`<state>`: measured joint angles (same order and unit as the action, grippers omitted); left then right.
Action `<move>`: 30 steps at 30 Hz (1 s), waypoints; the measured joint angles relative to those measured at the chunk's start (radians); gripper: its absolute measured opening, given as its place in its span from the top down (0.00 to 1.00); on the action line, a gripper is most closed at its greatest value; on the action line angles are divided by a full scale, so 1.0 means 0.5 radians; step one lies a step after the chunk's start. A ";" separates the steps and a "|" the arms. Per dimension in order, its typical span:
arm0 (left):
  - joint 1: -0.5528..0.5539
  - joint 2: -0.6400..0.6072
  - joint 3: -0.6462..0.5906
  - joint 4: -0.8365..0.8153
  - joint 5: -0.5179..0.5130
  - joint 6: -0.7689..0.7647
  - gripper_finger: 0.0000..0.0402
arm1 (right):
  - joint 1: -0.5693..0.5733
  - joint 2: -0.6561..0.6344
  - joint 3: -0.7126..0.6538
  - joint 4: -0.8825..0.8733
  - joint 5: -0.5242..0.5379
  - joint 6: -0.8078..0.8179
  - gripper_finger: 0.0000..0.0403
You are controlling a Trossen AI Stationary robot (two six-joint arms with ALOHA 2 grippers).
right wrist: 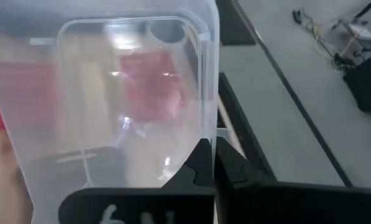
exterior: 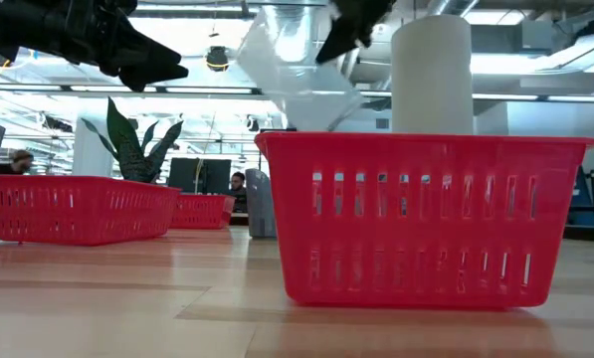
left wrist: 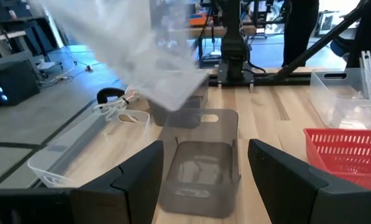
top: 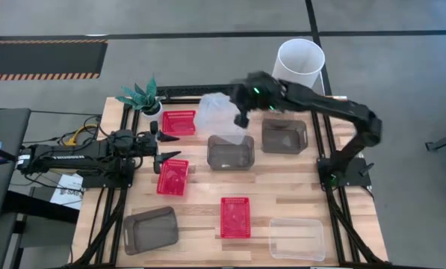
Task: Stack baskets by color
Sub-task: Stack the middle right transparent bin on top of the top transparent bin
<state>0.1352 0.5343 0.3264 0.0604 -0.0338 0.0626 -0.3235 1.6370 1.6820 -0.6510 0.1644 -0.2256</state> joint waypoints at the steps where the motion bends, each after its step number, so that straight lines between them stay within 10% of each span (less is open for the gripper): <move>1: 0.000 0.000 0.000 -0.006 -0.003 -0.008 0.44 | -0.043 0.084 0.102 -0.054 -0.009 -0.034 1.00; 15: 0.000 0.005 -0.002 -0.053 -0.007 -0.049 0.44 | -0.389 0.949 1.195 -0.846 -0.086 -0.340 1.00; 30: -0.001 0.005 -0.004 -0.053 -0.007 -0.008 0.44 | -0.503 1.190 1.324 -1.141 -0.064 -0.462 1.00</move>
<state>0.1349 0.5369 0.3244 0.0338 -0.0372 0.0589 -0.5751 2.2322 2.3440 -1.2218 0.1326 -0.4567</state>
